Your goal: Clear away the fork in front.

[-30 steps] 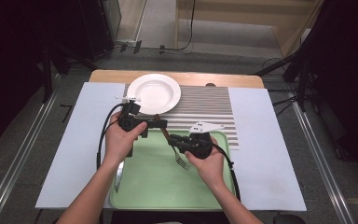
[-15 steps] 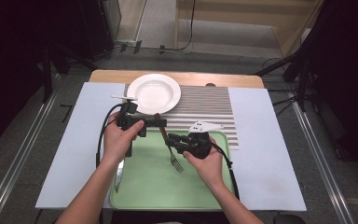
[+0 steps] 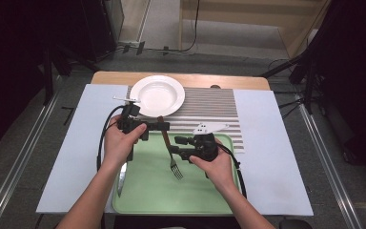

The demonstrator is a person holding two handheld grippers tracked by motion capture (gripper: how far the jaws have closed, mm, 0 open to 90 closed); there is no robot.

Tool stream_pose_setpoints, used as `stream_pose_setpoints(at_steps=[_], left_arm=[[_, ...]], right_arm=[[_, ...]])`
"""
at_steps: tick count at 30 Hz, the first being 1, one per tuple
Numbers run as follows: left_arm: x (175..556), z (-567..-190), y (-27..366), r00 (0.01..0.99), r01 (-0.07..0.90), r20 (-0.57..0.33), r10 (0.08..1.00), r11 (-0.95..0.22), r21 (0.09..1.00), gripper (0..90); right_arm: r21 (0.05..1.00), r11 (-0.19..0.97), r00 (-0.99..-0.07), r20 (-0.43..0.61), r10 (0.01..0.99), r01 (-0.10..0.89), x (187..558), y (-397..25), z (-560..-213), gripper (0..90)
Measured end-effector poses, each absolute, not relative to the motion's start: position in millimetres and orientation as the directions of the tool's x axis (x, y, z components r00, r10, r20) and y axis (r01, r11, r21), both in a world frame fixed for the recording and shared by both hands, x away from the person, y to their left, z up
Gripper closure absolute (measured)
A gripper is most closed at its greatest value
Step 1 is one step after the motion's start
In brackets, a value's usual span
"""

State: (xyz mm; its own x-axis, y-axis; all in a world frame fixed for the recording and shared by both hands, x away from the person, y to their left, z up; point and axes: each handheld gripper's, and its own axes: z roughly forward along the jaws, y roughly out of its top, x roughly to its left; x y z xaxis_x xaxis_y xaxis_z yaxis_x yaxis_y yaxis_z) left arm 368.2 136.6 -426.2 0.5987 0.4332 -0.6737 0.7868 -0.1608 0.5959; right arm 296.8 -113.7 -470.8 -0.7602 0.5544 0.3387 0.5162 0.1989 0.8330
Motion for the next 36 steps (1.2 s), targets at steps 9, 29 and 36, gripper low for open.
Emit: stream_pose_setpoints(at_steps=[9, 29, 36], left_arm=[[367, -421, 142, 0.613, 0.778, -0.666, 0.425, -0.179, 0.602, 78.0], [362, -411, 162, 0.631, 0.77, -0.674, 0.385, -0.204, 0.605, 78.8], [359, -409, 173, 0.631, 0.767, -0.657, 0.413, -0.203, 0.609, 78.8]], right_arm=[[0.831, 0.215, -0.762, 0.324, 0.561, 0.512, 298, -124, -471, 45.1], [0.835, 0.198, -0.725, 0.299, 0.62, 0.514, 298, -168, -472, 39.5], [0.833, 0.189, -0.713, 0.301, 0.633, 0.52, 295, -181, -473, 39.3]])
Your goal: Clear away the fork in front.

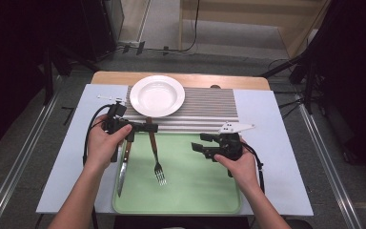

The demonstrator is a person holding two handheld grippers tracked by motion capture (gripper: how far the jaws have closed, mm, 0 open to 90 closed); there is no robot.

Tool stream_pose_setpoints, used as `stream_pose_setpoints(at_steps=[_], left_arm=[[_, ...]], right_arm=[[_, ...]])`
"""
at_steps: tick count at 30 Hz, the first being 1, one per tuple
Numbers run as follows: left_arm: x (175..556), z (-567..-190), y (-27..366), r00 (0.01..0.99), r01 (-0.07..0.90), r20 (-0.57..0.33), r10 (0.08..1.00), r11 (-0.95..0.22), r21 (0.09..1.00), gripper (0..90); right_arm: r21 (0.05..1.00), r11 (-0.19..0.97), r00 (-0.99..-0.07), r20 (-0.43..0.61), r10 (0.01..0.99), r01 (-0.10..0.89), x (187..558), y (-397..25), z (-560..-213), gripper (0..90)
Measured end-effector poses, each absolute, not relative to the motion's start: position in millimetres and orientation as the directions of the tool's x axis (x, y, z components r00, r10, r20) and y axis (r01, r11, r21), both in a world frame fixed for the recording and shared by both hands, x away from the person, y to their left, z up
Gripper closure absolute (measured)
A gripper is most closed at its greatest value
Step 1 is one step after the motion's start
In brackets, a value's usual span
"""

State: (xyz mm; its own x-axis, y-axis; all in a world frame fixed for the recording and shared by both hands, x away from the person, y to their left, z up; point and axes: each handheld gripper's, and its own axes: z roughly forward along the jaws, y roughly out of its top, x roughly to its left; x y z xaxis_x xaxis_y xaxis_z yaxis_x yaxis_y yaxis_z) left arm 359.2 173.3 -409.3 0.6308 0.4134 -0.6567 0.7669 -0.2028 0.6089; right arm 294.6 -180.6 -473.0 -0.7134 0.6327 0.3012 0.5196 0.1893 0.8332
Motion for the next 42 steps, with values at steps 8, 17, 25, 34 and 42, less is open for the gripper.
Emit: stream_pose_setpoints(at_steps=[8, 17, 25, 34, 42], left_arm=[[357, -411, 185, 0.623, 0.77, -0.648, 0.437, -0.203, 0.604, 78.8], [352, -407, 197, 0.627, 0.766, -0.637, 0.449, -0.204, 0.61, 78.8], [346, -408, 202, 0.624, 0.768, -0.632, 0.459, -0.211, 0.605, 78.8], [341, -412, 209, 0.639, 0.752, -0.606, 0.473, -0.221, 0.621, 78.8], [337, -413, 218, 0.631, 0.758, -0.599, 0.493, -0.224, 0.613, 78.8]], right_arm=[[0.828, 0.183, -0.701, 0.306, 0.644, 0.529, 291, -191, -475, 39.1], [0.826, 0.174, -0.69, 0.31, 0.655, 0.536, 283, -206, -478, 38.5], [0.822, 0.164, -0.677, 0.315, 0.665, 0.545, 271, -219, -480, 38.4], [0.816, 0.17, -0.662, 0.304, 0.685, 0.552, 262, -231, -482, 38.5], [0.819, 0.164, -0.653, 0.3, 0.696, 0.55, 254, -242, -481, 38.5]])
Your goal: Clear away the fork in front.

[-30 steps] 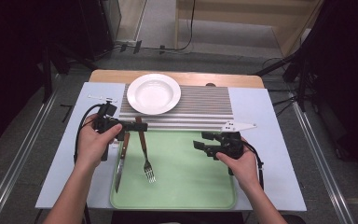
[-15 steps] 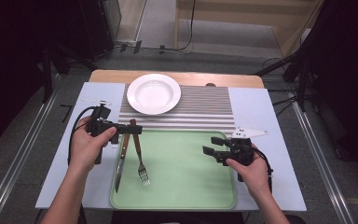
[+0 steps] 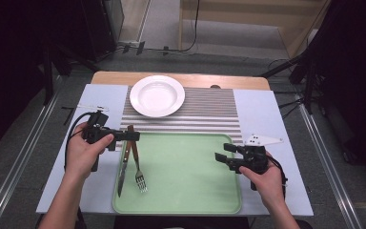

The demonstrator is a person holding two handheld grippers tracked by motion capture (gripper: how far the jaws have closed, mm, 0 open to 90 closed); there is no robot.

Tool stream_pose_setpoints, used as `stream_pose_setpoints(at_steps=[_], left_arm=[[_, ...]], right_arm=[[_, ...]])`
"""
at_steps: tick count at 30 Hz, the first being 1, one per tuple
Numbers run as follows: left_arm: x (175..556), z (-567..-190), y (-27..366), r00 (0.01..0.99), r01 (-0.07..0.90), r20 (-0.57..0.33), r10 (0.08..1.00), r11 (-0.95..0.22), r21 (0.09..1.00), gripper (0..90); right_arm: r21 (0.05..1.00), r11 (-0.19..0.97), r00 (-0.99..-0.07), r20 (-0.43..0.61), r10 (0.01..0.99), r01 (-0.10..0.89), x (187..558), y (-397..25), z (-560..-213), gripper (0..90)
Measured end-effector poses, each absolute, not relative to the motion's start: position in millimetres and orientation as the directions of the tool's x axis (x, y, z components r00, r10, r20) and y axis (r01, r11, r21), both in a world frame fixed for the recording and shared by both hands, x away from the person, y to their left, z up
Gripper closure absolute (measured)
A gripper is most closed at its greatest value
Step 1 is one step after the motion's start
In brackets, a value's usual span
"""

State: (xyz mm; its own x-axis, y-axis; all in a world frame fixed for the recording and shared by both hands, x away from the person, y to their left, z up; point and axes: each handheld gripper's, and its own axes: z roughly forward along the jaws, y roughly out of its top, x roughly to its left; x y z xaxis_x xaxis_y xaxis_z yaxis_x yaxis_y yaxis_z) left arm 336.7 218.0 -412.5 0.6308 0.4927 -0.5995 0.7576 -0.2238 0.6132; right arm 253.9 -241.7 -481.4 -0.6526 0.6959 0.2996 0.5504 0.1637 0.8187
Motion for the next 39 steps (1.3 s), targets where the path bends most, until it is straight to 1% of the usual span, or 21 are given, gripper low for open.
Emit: stream_pose_setpoints(at_steps=[5, 9, 16, 19, 30, 39], left_arm=[[334, -412, 221, 0.63, 0.76, -0.599, 0.495, -0.235, 0.606, 78.8], [333, -412, 223, 0.633, 0.758, -0.587, 0.504, -0.251, 0.602, 78.8], [338, -423, 219, 0.618, 0.775, -0.581, 0.529, -0.286, 0.564, 78.8], [340, -428, 217, 0.61, 0.781, -0.588, 0.531, -0.28, 0.558, 78.8], [346, -446, 209, 0.572, 0.799, -0.558, 0.601, -0.254, 0.545, 76.8], [350, -460, 203, 0.562, 0.806, -0.549, 0.619, -0.26, 0.531, 74.9]], right_arm=[[0.818, 0.168, -0.647, 0.29, 0.705, 0.55, 248, -246, -482, 38.5], [0.817, 0.156, -0.654, 0.313, 0.688, 0.555, 245, -249, -484, 38.4], [0.811, 0.157, -0.644, 0.314, 0.698, 0.564, 242, -254, -487, 37.9], [0.812, 0.156, -0.642, 0.311, 0.7, 0.563, 242, -254, -488, 37.8], [0.812, 0.156, -0.641, 0.309, 0.703, 0.562, 244, -253, -491, 36.2], [0.81, 0.158, -0.641, 0.309, 0.703, 0.565, 245, -254, -494, 35.6]])
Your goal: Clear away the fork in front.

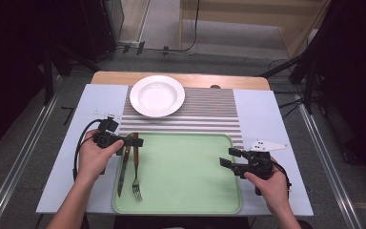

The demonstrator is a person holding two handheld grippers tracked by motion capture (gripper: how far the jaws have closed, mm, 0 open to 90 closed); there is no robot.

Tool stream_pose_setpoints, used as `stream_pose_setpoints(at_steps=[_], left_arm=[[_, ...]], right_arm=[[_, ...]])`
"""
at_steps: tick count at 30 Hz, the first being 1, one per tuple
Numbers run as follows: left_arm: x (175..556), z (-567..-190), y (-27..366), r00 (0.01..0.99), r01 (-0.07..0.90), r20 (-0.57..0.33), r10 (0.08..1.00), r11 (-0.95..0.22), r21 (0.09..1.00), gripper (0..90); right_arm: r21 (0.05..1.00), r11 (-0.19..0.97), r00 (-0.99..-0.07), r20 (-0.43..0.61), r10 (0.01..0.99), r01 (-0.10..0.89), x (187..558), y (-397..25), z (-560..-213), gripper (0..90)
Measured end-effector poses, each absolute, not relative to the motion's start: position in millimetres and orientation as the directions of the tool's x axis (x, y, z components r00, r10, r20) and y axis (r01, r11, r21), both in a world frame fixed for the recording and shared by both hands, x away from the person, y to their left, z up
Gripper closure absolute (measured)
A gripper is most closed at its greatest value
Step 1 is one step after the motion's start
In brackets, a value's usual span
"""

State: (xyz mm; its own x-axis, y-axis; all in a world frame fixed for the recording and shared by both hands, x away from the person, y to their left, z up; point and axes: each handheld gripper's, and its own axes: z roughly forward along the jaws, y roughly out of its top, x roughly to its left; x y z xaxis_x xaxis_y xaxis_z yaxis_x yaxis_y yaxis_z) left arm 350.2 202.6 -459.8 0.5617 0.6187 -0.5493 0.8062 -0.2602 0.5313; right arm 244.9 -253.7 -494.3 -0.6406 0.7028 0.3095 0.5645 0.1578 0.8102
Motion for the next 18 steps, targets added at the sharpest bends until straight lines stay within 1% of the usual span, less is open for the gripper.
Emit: stream_pose_setpoints(at_steps=[15, 18], left_arm=[[356, -480, 200, 0.535, 0.821, -0.525, 0.662, -0.26, 0.508, 71.7], [358, -483, 199, 0.53, 0.822, -0.498, 0.686, -0.271, 0.501, 70.7]], right_arm=[[0.806, 0.172, -0.652, 0.31, 0.692, 0.566, 244, -247, -496, 35.4], [0.804, 0.17, -0.649, 0.312, 0.694, 0.569, 244, -248, -497, 35.4]])
